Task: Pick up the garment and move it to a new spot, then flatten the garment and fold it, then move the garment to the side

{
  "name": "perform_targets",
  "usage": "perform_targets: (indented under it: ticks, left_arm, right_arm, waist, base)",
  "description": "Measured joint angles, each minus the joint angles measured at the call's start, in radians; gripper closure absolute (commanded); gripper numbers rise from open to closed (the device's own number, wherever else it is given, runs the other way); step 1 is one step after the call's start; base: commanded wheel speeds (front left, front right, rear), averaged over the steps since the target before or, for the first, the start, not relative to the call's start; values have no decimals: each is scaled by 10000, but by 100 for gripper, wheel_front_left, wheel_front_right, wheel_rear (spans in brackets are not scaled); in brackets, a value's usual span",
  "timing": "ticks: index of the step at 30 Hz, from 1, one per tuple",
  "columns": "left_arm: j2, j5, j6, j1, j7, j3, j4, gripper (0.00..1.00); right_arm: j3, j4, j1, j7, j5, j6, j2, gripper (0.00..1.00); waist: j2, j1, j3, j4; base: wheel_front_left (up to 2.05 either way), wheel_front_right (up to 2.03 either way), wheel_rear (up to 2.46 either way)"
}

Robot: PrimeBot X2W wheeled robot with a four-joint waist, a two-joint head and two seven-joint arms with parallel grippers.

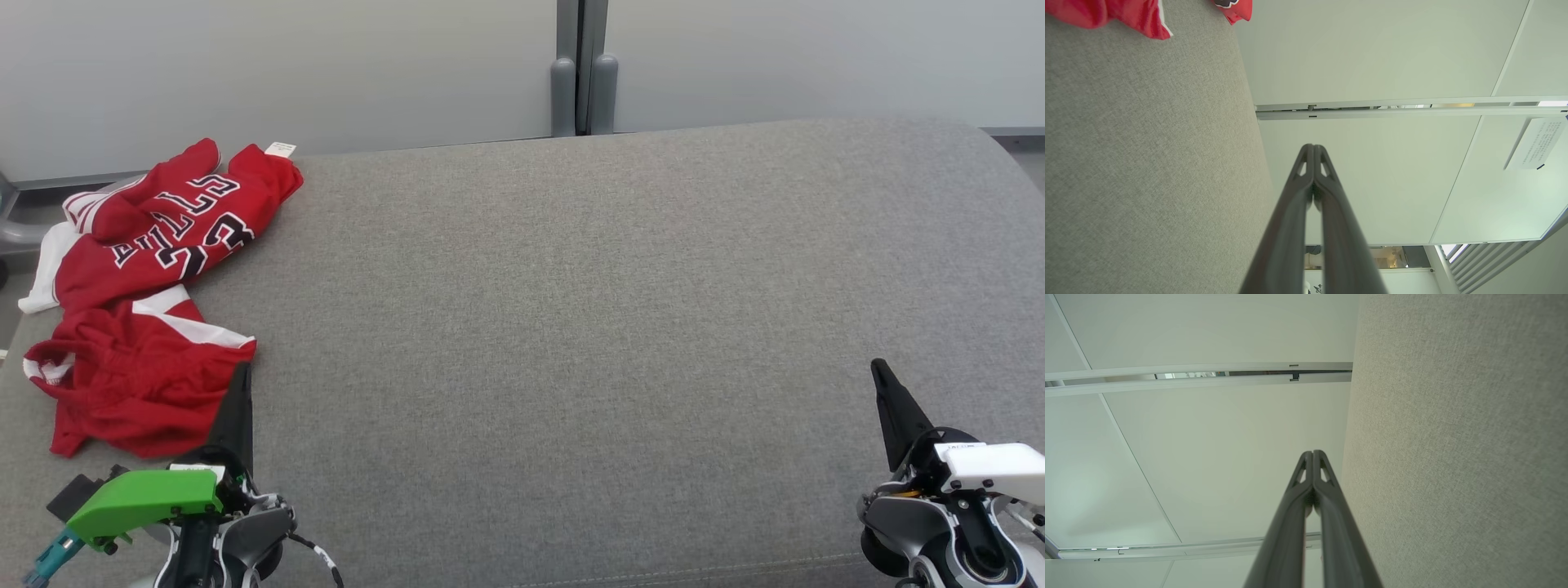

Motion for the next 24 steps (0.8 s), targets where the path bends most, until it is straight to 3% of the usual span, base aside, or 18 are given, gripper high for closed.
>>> perform_targets:
  ticks: [24]
  left_arm:
    - [-2,13,2,0,0,2,0,100]
  right_arm:
    - [94,-19,3,-88,81,0,-79,100]
  waist:
    - [0,0,1,0]
  base:
    - [0,0,0]
